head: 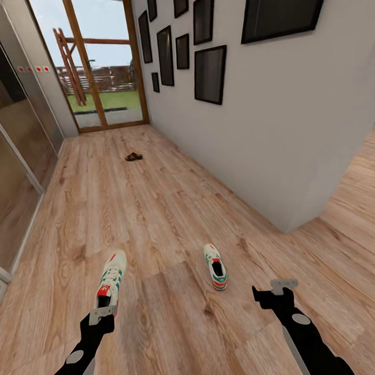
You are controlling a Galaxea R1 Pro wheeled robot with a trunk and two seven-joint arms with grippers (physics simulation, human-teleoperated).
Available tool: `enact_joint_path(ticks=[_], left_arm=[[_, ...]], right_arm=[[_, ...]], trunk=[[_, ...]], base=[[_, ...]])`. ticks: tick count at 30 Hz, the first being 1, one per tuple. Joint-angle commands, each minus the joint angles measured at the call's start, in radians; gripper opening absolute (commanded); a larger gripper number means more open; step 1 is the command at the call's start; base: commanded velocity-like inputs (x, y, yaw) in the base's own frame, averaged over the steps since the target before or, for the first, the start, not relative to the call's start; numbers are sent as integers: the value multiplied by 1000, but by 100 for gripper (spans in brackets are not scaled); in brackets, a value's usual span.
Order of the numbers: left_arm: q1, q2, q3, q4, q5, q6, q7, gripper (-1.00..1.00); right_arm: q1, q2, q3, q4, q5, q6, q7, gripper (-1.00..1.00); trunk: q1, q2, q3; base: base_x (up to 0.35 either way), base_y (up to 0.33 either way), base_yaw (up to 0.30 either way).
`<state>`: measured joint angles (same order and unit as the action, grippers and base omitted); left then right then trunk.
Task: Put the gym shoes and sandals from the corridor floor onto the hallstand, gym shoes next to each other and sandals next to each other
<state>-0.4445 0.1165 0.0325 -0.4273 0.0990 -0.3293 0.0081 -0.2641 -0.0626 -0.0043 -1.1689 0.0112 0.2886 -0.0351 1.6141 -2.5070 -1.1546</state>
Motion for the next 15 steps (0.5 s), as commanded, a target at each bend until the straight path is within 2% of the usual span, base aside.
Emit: enact_joint_path(ticks=[1, 8, 11, 15], left_arm=[[0, 0, -3, 1, 10, -3, 1, -100], [0, 1, -1, 1, 11, -5, 2, -100], [0, 0, -2, 1, 11, -9, 2, -100], [0, 0, -8, -8, 8, -12, 0, -100]], right_arm=[[0, 0, 1, 2, 1, 4, -3, 100], [0, 1, 4, 39, 1, -3, -3, 100], [0, 1, 5, 58, 1, -9, -3, 100], [0, 1, 6, 86, 1, -56, -3, 100]], trunk=[[-1, 0, 5], [-4, 2, 43], [-4, 2, 48], [-4, 2, 54]], base=[[0, 0, 0], [0, 0, 0], [0, 0, 0], [0, 0, 0]])
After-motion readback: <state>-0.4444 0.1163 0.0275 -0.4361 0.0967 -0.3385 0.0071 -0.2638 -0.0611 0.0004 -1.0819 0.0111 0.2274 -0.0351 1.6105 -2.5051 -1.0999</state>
